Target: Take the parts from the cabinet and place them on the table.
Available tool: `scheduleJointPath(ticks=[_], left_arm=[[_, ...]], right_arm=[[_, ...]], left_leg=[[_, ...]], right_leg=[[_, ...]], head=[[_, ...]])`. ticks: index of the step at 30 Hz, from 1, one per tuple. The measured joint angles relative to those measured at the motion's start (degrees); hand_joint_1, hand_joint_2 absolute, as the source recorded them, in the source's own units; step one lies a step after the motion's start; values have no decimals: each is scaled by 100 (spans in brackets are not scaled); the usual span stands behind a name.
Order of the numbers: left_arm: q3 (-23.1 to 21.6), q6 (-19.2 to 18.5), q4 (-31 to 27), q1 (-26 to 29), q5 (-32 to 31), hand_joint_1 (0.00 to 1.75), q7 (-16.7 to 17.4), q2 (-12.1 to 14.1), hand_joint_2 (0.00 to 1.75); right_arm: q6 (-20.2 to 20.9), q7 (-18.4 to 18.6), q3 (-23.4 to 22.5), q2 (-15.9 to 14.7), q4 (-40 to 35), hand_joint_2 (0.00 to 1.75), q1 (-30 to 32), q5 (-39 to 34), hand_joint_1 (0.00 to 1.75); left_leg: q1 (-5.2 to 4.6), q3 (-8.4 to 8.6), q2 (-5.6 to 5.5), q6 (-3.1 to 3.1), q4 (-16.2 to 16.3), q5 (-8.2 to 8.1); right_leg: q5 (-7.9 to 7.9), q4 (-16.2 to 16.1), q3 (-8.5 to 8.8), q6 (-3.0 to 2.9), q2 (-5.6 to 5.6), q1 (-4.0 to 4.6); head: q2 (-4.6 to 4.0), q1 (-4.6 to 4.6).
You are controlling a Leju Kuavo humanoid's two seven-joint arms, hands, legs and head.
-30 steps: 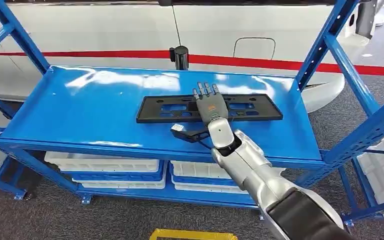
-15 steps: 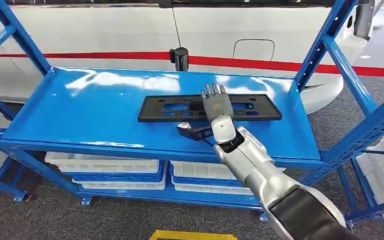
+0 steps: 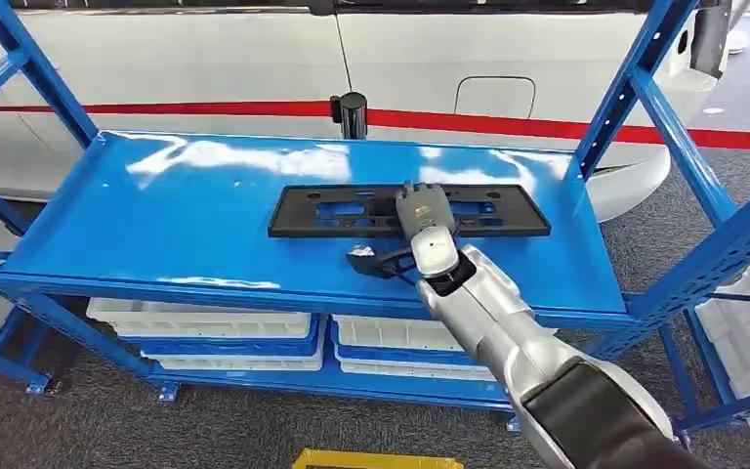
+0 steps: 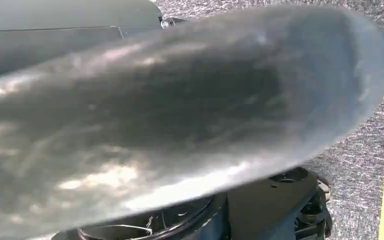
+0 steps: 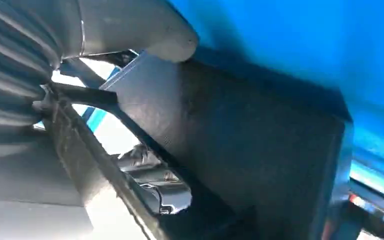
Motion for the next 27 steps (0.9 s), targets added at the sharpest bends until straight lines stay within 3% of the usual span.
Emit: scheduleJointPath(ticks=[8, 12, 22, 27], left_arm=[[88, 78, -2, 1, -144, 0, -96, -7, 0], [92, 101, -2, 2, -208, 0, -162, -7, 0], [94, 101, -2, 2, -219, 0, -168, -7, 0], [120, 101, -2, 5, -317, 0, -249, -9, 0]], right_arm=[[-107, -122, 4, 35, 29, 175, 29, -11, 175], [-416, -78, 17, 42, 26, 175, 46, -4, 175], [-462, -65, 20, 42, 26, 175, 56, -4, 175], [-1052, 59, 13, 2, -166, 175, 274, -4, 175]], left_leg=[[0, -4, 6, 1, 0, -2], [0, -3, 6, 0, 0, -2], [0, -4, 5, 0, 0, -2], [0, -14, 6, 0, 1, -2]], right_leg=[[0, 0, -6, 0, 9, -1], [0, 0, -6, 0, 9, 0], [0, 0, -6, 0, 9, 0], [0, 1, -23, 0, 9, 0]], head=[[0, -2], [0, 0], [0, 0], [0, -2]])
